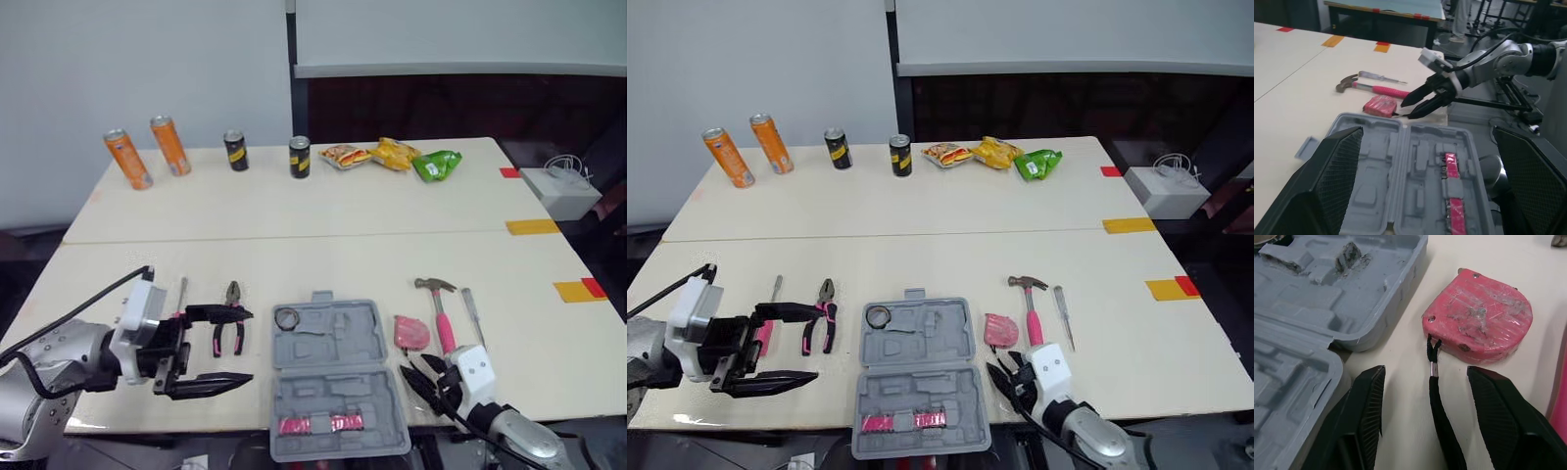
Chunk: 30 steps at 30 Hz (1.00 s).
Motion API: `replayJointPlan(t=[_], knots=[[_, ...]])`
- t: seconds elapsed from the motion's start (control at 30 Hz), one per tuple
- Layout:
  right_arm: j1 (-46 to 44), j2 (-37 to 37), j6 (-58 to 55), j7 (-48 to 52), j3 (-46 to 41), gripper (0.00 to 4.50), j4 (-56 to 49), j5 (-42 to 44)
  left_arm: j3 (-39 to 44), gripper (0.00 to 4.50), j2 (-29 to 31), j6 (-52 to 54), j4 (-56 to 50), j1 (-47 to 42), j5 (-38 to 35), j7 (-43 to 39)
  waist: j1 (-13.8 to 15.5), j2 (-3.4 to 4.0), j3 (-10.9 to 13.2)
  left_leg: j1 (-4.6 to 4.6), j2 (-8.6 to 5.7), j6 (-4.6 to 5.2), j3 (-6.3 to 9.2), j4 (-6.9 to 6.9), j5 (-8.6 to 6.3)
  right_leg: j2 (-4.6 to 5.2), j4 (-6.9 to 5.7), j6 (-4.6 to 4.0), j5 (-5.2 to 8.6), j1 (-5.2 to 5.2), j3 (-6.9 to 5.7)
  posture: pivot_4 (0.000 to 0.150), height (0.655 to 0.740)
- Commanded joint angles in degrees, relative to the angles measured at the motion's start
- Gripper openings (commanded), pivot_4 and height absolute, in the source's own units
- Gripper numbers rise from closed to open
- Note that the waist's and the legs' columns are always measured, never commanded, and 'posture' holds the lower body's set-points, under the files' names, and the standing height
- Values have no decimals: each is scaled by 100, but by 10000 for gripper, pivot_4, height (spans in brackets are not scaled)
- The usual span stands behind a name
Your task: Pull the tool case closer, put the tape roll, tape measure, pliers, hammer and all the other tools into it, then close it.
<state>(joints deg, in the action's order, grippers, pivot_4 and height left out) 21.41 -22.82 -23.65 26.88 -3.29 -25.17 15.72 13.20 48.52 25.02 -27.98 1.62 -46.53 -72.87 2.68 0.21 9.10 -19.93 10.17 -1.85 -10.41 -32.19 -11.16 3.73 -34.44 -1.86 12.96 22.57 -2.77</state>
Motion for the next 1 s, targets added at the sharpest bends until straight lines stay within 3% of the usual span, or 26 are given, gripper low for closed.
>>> replayJointPlan(t=[0.03, 0.27, 0.3, 0.37, 0.9, 0.93, 1.0], knots=[[-261, 110, -189, -245, 76, 27263, -94, -73, 263, 45000, 234, 433, -1012, 87, -582, 477, -6, -5, -1, 0, 1, -1, 0, -2, 0, -1, -6, -2, 1, 2, 0, 1500, 7400], [-472, 162, -667, -462, 208, 27263, -313, -101, 839, 45000, 384, 722, -2059, 772, -1200, 1149, 19, 0, -4, 3, 1, -4, 1, -8, 3, -1, -23, -7, 8, 3, 1, 1500, 7400], [-481, 169, -716, -507, 247, 21925, -322, -131, 909, 45000, 395, 739, -2175, 859, -1276, 1258, 21, 0, -4, 3, 1, -4, 1, -10, 3, -1, -23, -7, 8, 3, 1, 1500, 7400], [-513, 192, -780, -571, 296, 16380, -339, -162, 1001, 45000, 421, 762, -2310, 978, -1369, 1412, 17, -1, -4, 3, 1, -5, 1, -14, 3, -1, -23, -7, 8, 2, 2, 1500, 7400], [-671, 283, -969, -902, 511, 16380, -280, -319, 976, 45000, 582, 757, -2185, 897, -1398, 1759, 12, -3, -5, 4, 1, -11, 2, -21, 6, -3, -33, -4, 10, 3, 5, 1500, 7400], [-684, 286, -978, -924, 509, 10983, -251, -338, 981, 45000, 580, 752, -2178, 897, -1395, 1751, 12, -3, -5, 4, 1, -12, 2, -21, 6, -3, -34, -4, 10, 3, 5, 1500, 7400], [-692, 279, -994, -983, 505, 4504, -202, -417, 1001, 45000, 577, 742, -2179, 913, -1394, 1733, 12, -4, -6, 4, 1, -13, 2, -22, 7, -2, -35, -4, 9, 3, 5, 1500, 7400]])
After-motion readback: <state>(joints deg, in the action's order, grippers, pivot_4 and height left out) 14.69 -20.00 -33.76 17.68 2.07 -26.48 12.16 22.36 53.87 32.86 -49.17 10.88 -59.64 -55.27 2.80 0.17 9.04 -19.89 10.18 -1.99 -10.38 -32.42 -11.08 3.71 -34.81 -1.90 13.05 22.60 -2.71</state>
